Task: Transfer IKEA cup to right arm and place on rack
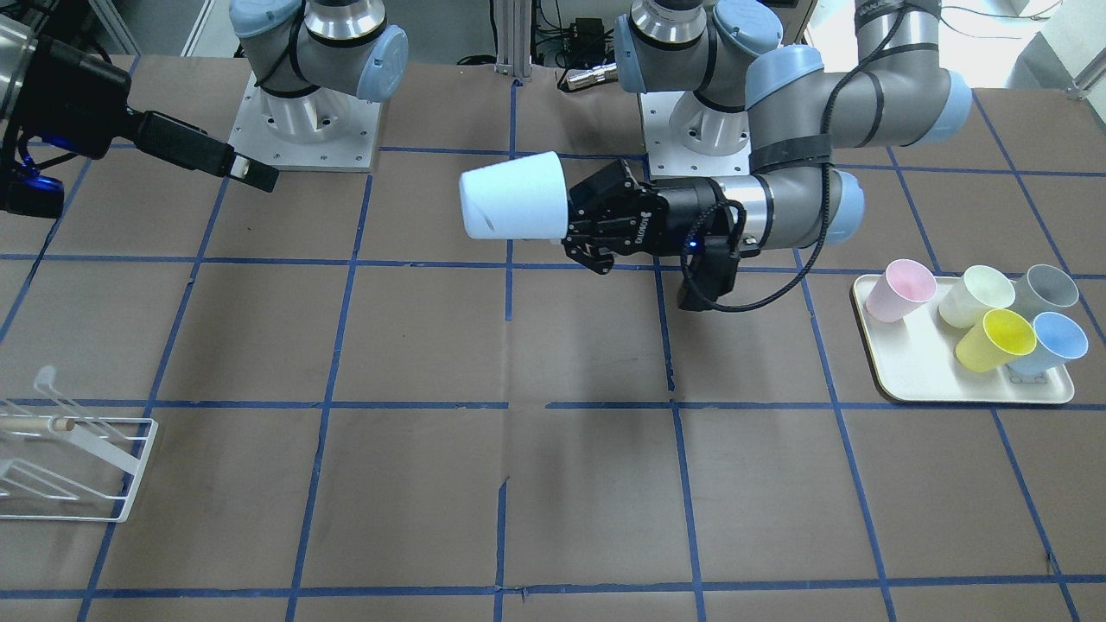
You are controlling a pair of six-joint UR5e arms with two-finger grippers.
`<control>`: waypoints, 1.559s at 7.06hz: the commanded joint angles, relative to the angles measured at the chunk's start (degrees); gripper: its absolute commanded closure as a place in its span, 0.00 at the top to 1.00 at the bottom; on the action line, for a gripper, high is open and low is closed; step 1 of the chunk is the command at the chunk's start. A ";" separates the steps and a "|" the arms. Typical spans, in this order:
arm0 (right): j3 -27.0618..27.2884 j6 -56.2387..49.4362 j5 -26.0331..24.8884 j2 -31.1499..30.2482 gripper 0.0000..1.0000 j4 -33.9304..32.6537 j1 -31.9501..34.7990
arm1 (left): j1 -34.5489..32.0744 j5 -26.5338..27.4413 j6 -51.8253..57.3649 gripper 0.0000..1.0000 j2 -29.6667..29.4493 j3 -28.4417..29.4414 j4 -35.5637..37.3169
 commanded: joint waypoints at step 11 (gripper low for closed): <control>1.25 -0.69 19.58 -6.60 1.00 12.00 0.53 | -14.37 -15.72 0.38 0.00 -3.62 3.06 1.59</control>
